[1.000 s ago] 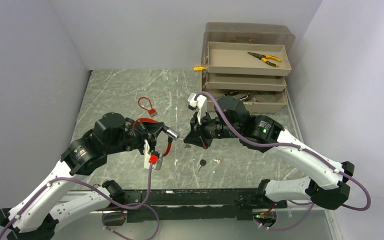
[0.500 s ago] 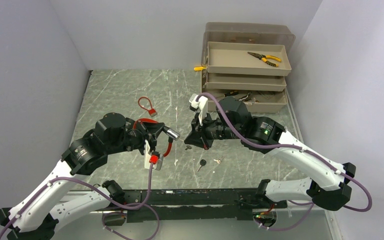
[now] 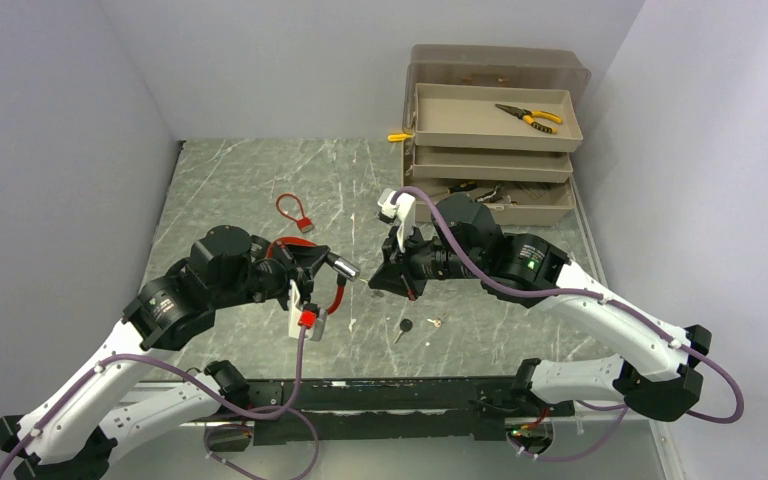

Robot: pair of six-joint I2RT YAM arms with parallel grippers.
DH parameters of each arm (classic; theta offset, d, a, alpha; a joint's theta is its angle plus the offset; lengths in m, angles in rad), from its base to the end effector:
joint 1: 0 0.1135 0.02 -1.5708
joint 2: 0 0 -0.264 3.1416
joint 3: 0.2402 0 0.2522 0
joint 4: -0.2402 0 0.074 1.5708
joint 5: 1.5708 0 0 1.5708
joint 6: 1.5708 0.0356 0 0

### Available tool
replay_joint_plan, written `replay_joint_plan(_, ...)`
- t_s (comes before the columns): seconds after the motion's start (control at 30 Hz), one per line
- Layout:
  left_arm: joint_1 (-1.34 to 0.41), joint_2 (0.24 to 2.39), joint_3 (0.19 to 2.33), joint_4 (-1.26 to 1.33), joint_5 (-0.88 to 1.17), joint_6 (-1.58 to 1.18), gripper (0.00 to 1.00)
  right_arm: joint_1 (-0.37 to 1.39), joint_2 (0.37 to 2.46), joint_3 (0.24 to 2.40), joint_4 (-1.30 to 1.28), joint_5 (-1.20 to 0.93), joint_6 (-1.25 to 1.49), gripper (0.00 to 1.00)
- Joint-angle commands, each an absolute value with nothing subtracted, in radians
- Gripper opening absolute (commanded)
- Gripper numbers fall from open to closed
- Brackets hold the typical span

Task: Unlock with the key
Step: Unlock the lock.

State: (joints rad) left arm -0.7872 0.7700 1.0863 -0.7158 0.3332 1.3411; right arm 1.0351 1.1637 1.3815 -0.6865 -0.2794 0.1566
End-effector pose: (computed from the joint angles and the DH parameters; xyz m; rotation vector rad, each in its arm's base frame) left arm 0.0932 -0.1101 0.3886 1.7970 0.7504 0.0379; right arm 0.1132 0.2099 0.4186 -1.0937 1.8862 1.0020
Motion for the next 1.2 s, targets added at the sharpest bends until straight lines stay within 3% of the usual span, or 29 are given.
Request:
replay_joint_plan(0.0,-0.792,0.759,1.106,-0.647,0.357,1.334,0.0,1.039,1.146,1.387,-0.626,-0.279,0.144,0.0)
replay_joint_plan(1.17,-0.791,0.759,1.117,-0.669,0.381,1.336,0.0,1.014,1.133,1.367,-0.615,-0.27,0.119,0.0)
